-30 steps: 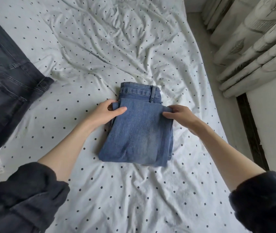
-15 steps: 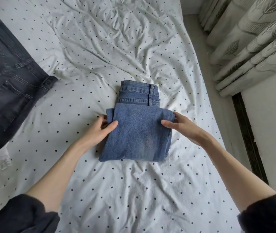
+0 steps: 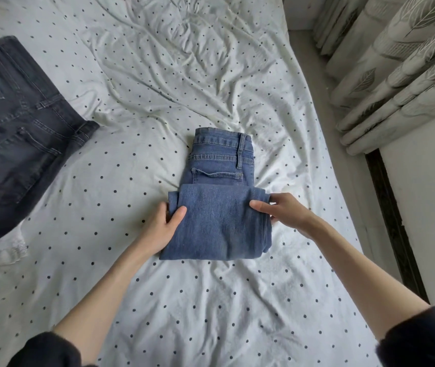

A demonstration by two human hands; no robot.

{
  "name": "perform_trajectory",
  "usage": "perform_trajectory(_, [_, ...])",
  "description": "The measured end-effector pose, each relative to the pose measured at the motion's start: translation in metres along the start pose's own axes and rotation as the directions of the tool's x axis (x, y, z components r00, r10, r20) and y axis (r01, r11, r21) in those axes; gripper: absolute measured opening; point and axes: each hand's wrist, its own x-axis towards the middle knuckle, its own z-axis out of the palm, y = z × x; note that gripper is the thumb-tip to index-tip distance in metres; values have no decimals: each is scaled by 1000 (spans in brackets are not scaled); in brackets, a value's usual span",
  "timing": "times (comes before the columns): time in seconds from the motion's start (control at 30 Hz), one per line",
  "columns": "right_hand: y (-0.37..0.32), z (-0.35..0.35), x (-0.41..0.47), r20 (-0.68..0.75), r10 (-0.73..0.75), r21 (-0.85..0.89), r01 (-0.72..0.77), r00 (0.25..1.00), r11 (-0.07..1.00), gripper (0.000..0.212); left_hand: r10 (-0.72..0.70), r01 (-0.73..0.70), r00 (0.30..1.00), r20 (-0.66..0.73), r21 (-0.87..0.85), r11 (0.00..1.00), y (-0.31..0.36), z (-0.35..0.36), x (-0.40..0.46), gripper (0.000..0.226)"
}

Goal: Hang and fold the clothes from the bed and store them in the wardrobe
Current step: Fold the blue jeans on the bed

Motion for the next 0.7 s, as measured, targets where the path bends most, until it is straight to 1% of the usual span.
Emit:
perform_trajectory(0.03, [3,5,5,-36,28,-47,-30,999,998,19,-33,33,999,-13,47,998,-1,3,2,34])
perform_trajectory(0.1, [8,14,14,-132,90,-211,-116,987,971,40,-53,61,997,-62,134,989,0,9,8,40])
perform_trajectory(0.13, [9,18,17,-190,112,-329,-171,975,929,49,-44,59,995,-89,174,983,2,11,11,40])
perform_trajectory(0.17, [10,23,18,-276,103,-439,-221,956,871,57,-31,53,994,-108,209,976,4,12,13,41])
perform_trajectory(0.2, [8,28,16,-376,28,-529,-239,926,814,62,-14,44,992,-122,241,970,5,14,15,42])
perform_trajectory(0.23, [6,34,12,-451,-129,-614,-202,883,763,64,1,35,991,-134,273,961,6,15,16,43])
perform_trajectory(0.27, [4,41,7,-458,-323,-705,-118,828,699,66,18,28,989,-150,300,954,6,16,14,43])
perform_trajectory(0.3, [4,50,2,-391,-488,-791,-14,780,611,67,33,23,985,-170,319,947,7,16,12,42])
perform_trajectory(0.33, [5,59,-4,-277,-598,-855,91,752,511,69,53,16,978,-202,326,945,8,16,9,40])
perform_trajectory(0.37, [9,69,-10,-147,-630,-891,174,763,419,71,87,0,966,-245,335,942,12,15,4,37])
perform_trajectory(0.4, [16,78,-15,-43,-609,-911,219,792,350,76,169,-47,939,-298,377,925,14,14,-1,35])
perform_trajectory(0.43, [23,84,-19,21,-566,-926,230,824,301,84,312,-126,893,-325,484,866,16,15,-6,35])
perform_trajectory(0.47, [28,86,-20,52,-518,-940,217,854,264,93,474,-204,825,-307,620,758,18,16,-10,37])
perform_trajectory(0.5, [31,87,-19,69,-472,-951,201,879,235,103,615,-276,751,-241,731,624,18,19,-16,41])
perform_trajectory(0.53, [34,87,-16,88,-426,-961,190,900,202,111,705,-351,697,-128,796,492,15,23,-21,44])
perform_trajectory(0.57, [36,86,-12,112,-373,-967,187,921,173,116,738,-422,674,1,821,384,11,30,-27,48])
perform_trajectory(0.6, [39,88,-8,123,-316,-973,178,941,150,117,713,-452,692,113,838,305,4,35,-33,57])
perform_trajectory(0.63, [40,90,-5,121,-287,-981,158,950,110,115,634,-436,748,197,866,246,-3,41,-38,71])
perform_trajectory(0.67, [42,91,-3,114,-278,-988,137,954,66,110,536,-386,812,232,901,196,-8,46,-41,82])
perform_trajectory(0.7, [42,93,-2,104,-279,-992,120,955,41,105,482,-327,847,223,934,143,-12,49,-42,86])
